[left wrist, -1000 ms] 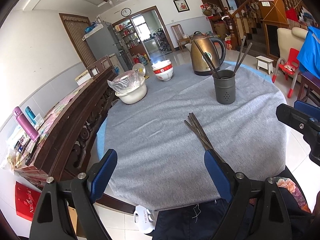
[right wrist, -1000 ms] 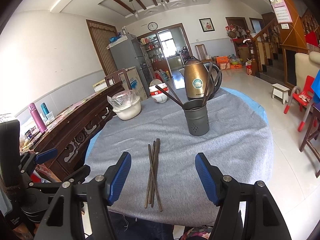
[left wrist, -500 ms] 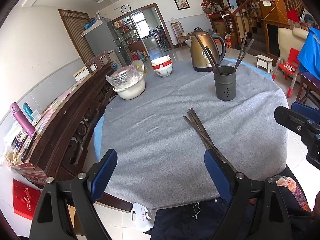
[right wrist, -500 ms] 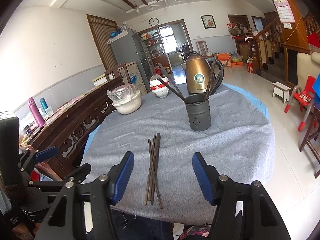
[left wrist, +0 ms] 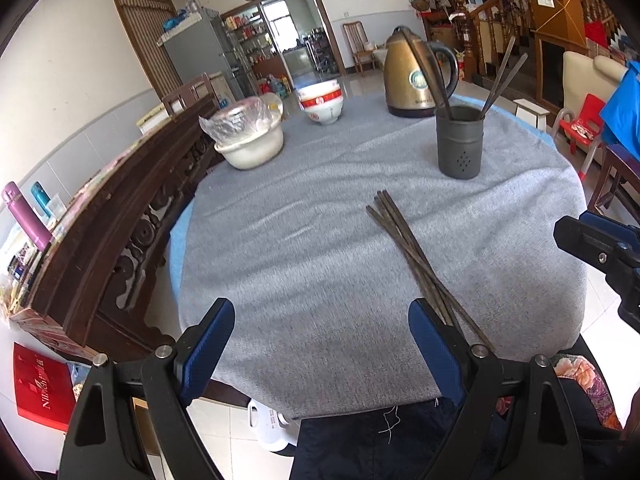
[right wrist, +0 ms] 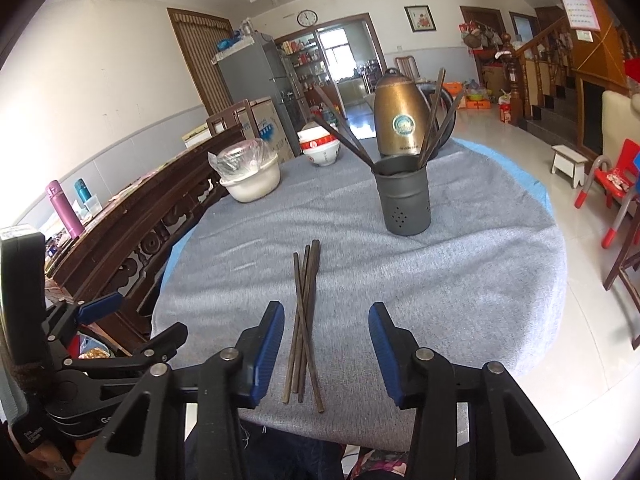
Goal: Organize utensils
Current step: 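Lower both tools to the dark sticks and close the right tool on one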
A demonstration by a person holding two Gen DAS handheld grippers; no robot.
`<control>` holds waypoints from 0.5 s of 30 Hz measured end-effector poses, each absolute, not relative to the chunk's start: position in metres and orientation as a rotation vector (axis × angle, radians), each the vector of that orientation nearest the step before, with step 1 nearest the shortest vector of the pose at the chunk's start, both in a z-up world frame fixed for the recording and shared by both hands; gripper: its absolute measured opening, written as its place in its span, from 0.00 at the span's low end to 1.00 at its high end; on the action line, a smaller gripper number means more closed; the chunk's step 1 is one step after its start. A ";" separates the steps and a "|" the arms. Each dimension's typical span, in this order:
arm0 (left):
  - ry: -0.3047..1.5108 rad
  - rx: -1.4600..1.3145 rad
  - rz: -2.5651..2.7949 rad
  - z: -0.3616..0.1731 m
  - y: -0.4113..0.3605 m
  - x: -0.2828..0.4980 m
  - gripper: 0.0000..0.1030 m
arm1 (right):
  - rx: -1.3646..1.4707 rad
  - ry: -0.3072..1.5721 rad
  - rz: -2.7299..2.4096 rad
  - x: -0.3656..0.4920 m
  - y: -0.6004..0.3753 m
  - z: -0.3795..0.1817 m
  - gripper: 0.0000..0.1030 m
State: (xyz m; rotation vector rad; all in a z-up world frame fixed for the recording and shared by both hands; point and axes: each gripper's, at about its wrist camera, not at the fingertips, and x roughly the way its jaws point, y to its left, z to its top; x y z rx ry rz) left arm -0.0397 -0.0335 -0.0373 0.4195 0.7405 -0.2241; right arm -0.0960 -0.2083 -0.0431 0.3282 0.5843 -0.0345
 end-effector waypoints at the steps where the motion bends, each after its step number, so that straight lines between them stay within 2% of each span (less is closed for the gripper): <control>1: 0.748 0.420 -0.224 -0.040 -0.034 -0.037 0.86 | 0.337 0.597 -0.032 -0.091 -0.210 -0.046 0.47; 15: 0.930 0.337 -0.167 -0.084 -0.021 0.038 0.86 | 0.393 0.742 0.017 -0.011 -0.225 -0.082 0.47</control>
